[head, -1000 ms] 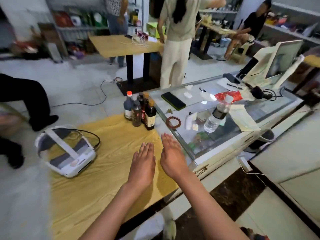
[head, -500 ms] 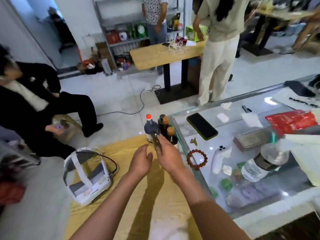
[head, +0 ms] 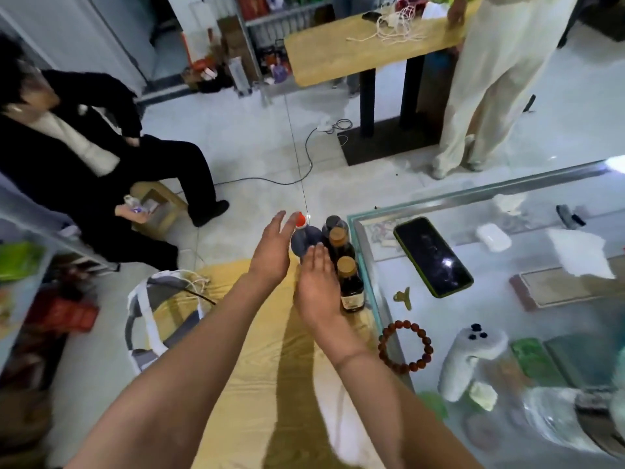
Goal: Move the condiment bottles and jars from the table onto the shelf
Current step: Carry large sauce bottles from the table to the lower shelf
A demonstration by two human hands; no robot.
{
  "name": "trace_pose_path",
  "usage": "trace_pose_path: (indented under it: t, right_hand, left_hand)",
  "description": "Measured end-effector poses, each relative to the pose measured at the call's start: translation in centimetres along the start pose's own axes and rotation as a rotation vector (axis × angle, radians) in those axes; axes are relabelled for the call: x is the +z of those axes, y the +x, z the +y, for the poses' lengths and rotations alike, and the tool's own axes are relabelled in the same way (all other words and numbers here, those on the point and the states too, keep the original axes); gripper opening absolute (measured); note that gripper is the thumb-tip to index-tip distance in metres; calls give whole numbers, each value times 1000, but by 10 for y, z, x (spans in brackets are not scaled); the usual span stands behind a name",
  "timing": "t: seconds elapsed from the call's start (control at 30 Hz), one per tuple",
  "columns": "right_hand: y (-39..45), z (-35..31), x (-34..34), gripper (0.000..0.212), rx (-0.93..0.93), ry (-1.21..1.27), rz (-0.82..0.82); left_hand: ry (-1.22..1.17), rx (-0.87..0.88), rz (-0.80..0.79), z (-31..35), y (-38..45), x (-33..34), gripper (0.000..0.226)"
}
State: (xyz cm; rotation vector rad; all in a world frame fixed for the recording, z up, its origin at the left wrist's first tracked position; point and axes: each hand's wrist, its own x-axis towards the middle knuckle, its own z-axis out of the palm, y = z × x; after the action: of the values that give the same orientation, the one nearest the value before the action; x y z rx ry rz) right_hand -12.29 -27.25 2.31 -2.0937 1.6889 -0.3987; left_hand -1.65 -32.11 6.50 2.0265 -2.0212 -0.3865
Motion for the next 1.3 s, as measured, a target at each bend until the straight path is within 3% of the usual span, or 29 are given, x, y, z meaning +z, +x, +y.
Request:
trace_pose_path:
  t: [0.1,0.17,0.3,0.47,0.6,0.73,0.93,1.07,1.17,1.3]
  right_hand:
    - [6,9,5,64,39,17,-46]
    - [12,10,9,59,77,50,0]
    - [20,0,15,42,175,86,74]
    - [30,-4,13,28,271,173,207]
    - [24,0,17,19,269,620,200]
    - [18,-4,19,32,269,758,161]
    - [-18,-20,18,47,295,771,48]
    - [-53,-34,29,48,344,823,-16]
    - [-70,-39,36,54,410,775,99]
    - [-78,-52,51,42,448,714,240]
  left_hand:
    - [396,190,-146,2,24,0,77]
    - [519,267,-208,5,39,-1,69]
    - [643,268,-272,9,50,1,50]
    - [610,174,-298,-5,40,-4,39]
    - [513,137,-230,-43,7,-3,24]
    - [374,123,-228,-62,-16,-12,17]
    - [193,221,-290,-84,-58,-22,29]
    - [-51,202,-213,-104,-89,-14,23]
    - [-305,98,-210,-127,-99,3,31]
    - [-676,-16,-220,-133,-115,20,33]
